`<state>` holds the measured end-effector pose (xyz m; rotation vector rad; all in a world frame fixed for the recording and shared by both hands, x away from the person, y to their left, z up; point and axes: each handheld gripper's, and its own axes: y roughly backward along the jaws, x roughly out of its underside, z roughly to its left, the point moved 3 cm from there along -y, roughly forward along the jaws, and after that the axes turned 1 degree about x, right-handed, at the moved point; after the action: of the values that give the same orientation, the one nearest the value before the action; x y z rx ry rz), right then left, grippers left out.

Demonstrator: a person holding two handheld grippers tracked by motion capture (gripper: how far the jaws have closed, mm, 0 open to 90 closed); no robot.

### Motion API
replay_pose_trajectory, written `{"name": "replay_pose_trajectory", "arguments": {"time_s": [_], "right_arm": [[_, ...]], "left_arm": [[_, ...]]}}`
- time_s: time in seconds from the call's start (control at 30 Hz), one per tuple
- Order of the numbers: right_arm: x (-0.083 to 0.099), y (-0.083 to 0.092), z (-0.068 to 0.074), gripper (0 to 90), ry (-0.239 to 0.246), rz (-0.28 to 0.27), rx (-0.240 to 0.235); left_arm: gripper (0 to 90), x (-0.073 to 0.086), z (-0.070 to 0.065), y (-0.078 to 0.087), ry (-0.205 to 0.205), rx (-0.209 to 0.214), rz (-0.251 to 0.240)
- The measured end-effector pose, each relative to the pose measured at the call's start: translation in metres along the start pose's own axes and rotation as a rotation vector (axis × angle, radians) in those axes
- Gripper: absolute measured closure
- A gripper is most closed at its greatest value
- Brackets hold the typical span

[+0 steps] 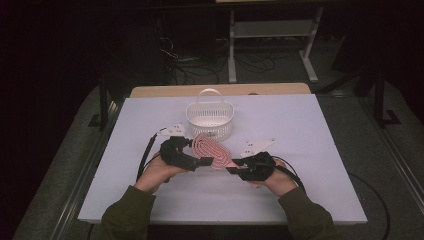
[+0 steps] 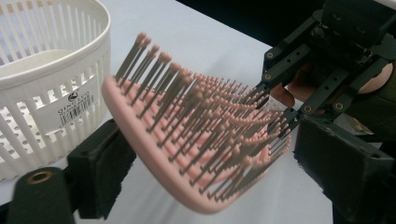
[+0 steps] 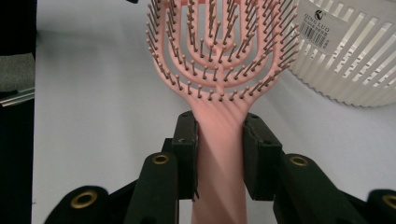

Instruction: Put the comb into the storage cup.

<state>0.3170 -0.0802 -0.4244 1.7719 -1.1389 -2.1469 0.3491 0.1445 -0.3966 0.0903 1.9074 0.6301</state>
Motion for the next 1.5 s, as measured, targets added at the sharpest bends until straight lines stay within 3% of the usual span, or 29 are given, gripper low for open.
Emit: {"name": "replay_pose_trajectory", "arguments": {"time_s": [0.3,0.5,0.77,1.17,1.5], "right_arm": [[-0.0006,-0.0016,0.0022,68.7,0.008,0.002,0.001],[-0.0004,-0.0021,0.0025,68.7,0.014,0.006,0.005],[-0.0006,-0.003,0.0031,68.6,0.025,0.007,0.011],[-0.0008,-0.0057,0.0052,68.6,0.04,0.02,0.024],[-0.0014,-0.0062,0.0046,68.9,0.045,0.024,0.038]], "left_arm": [[21.6,0.0005,0.0017,-0.0002,0.035,0.016,0.003],[30.6,-0.0004,0.0027,0.0021,0.065,0.039,-0.008],[41.3,0.0,0.0054,0.0035,0.093,0.039,0.0],[49.5,0.0005,0.0061,0.0035,0.112,0.042,0.014],[58.3,-0.0007,0.0049,0.0045,0.126,0.073,-0.001]]}}
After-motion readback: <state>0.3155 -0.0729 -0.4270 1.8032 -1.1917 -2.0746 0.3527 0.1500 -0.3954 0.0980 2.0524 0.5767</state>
